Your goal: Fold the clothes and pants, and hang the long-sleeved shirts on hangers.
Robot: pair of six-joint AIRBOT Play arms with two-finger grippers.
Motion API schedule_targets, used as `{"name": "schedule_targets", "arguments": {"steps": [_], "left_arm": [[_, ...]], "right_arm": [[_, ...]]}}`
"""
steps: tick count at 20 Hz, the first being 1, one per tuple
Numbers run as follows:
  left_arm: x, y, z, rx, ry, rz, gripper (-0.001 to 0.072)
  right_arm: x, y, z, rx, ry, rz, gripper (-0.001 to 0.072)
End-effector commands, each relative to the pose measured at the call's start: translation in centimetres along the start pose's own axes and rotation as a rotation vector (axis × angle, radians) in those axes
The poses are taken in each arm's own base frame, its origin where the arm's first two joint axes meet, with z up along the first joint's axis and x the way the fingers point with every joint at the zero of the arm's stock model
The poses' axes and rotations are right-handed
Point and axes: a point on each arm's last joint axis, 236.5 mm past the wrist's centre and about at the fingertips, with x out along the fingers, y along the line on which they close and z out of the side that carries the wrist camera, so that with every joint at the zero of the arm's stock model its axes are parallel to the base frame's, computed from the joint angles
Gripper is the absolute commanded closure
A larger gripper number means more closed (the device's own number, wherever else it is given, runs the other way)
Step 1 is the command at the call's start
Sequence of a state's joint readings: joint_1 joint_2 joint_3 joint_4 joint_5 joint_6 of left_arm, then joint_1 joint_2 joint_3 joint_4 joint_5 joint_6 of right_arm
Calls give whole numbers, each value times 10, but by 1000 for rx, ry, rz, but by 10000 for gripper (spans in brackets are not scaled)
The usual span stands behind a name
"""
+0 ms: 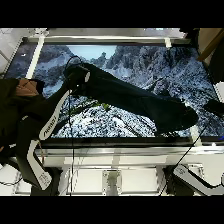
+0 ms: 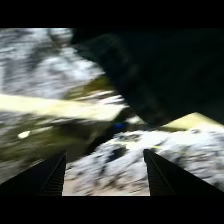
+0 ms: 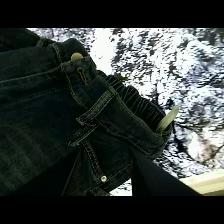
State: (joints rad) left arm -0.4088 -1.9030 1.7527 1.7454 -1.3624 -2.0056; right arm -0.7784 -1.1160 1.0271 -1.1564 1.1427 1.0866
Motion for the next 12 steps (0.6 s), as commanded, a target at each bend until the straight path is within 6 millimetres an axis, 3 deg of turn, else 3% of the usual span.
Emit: {"name": "schedule_targets", "arguments": {"steps": [1, 4, 9, 12], "left_arm": [[3, -40, 14, -69, -51, -163, 163], [0, -52, 29, -136, -108, -218, 163], [6, -44, 29, -167, -91, -209, 163], [-4, -11, 33, -170, -108, -128, 163]], "right_arm": [[0, 1, -2, -11, 9, 5, 363], [0, 2, -4, -11, 16, 9, 364], [0, 2, -4, -11, 17, 9, 364], [0, 2, -4, -13, 19, 9, 364]]}}
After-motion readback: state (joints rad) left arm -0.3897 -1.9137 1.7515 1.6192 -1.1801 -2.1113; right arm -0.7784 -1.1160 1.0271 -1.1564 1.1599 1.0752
